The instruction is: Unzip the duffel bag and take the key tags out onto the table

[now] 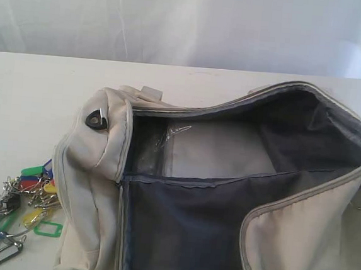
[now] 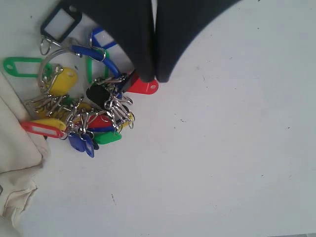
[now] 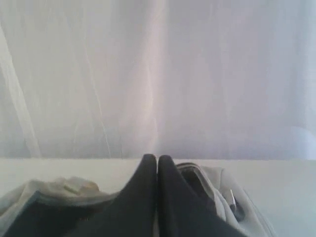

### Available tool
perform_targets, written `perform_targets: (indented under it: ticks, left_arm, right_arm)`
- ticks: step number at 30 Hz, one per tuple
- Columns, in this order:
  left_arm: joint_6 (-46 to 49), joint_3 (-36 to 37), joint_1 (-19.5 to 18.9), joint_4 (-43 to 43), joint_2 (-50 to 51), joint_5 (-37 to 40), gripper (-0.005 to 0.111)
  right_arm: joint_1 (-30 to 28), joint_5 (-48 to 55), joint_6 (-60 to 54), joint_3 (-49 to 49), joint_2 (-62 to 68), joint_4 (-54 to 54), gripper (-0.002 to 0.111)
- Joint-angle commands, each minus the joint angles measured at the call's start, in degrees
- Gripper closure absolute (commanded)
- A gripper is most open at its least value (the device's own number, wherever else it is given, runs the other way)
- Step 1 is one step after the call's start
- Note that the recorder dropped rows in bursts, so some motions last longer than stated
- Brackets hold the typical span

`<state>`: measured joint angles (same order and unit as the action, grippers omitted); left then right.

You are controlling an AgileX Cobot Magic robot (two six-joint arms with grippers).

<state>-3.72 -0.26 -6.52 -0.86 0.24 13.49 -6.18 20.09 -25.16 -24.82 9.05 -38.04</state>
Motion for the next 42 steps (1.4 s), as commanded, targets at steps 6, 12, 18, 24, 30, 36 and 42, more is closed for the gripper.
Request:
perform_targets:
  ticks: [6, 12, 18, 24, 30, 36, 42]
  left_arm:
    - [-0.4, 0.26, -0.12, 0.32, -0.24, -0.04, 0.107]
    - [-0.4, 0.26, -0.12, 0.32, -0.24, -0.04, 0.107]
    - [-0.4, 0.26, -0.12, 0.32, -0.24, -0.04, 0.107]
    - [-0.4, 0.26, -0.12, 0.32, -0.24, -0.04, 0.107]
    - [-0.4, 0.26, -0.12, 0.32, -0.24, -0.04, 0.107]
    - [-0.4, 0.26, -0.12, 0.32, -0.24, -0.04, 0.107]
    - [-0.4, 0.26, -0.12, 0.32, -0.24, -0.04, 0.107]
  right_arm:
    - [-0.23, -9.04, -0.52, 8.41, -2.39, -2.07, 0.107]
    - [-0.23, -3.96, -0.01, 14.12, -5.05, 14.62, 0.107]
    - [-0.23, 3.24, 18.06, 19.36, -8.18, 30.67, 0.107]
    - [-0.23, 1.08, 31.47, 24.82, -9.05, 40.22, 0.107]
    - [-0.23, -0.65, 28.35, 24.82, -9.05, 40.03, 0.107]
    - [-0.23, -0.65, 20.79, 24.82, -9.05, 35.89, 0.107]
    - [-0.23, -0.53, 18.89, 24.82, -9.05, 33.11, 0.107]
